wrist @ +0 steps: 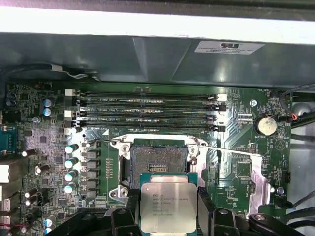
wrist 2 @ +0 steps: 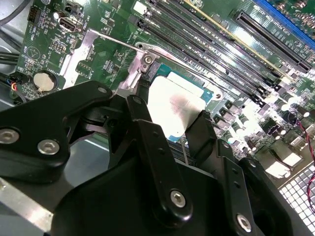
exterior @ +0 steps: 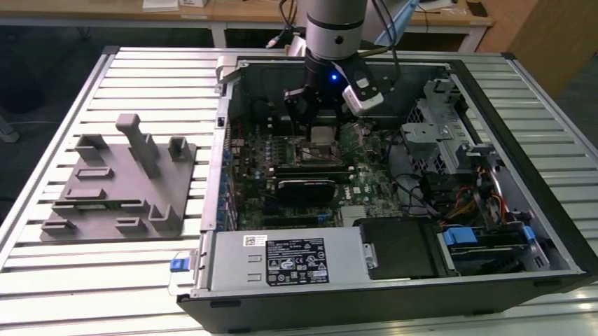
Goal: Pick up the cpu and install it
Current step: 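Place the cpu into insertion slot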
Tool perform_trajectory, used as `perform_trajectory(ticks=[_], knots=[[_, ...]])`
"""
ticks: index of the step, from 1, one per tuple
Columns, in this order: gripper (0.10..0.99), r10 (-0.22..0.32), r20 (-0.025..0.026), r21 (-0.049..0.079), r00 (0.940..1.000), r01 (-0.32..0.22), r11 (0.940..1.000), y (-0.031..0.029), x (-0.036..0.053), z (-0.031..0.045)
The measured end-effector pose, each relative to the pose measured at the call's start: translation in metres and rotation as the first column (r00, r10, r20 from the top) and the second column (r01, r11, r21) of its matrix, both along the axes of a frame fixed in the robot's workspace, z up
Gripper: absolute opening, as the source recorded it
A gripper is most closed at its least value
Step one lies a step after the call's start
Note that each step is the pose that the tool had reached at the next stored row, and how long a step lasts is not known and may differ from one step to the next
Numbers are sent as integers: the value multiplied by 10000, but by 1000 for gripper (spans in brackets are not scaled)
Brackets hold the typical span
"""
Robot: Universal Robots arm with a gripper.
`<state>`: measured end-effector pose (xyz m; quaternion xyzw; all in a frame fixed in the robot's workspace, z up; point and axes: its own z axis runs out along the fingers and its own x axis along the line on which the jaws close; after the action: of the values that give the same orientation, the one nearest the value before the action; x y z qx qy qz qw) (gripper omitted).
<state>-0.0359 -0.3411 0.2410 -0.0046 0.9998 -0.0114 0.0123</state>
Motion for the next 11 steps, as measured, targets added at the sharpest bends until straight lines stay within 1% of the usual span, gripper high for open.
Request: perform_trajectory(ticks=[9,11], knots=[[545,-9,0,0,10000,9,10000,0,0,-1],[545,-133,0,0,9999,133,9999,0,0,-1]])
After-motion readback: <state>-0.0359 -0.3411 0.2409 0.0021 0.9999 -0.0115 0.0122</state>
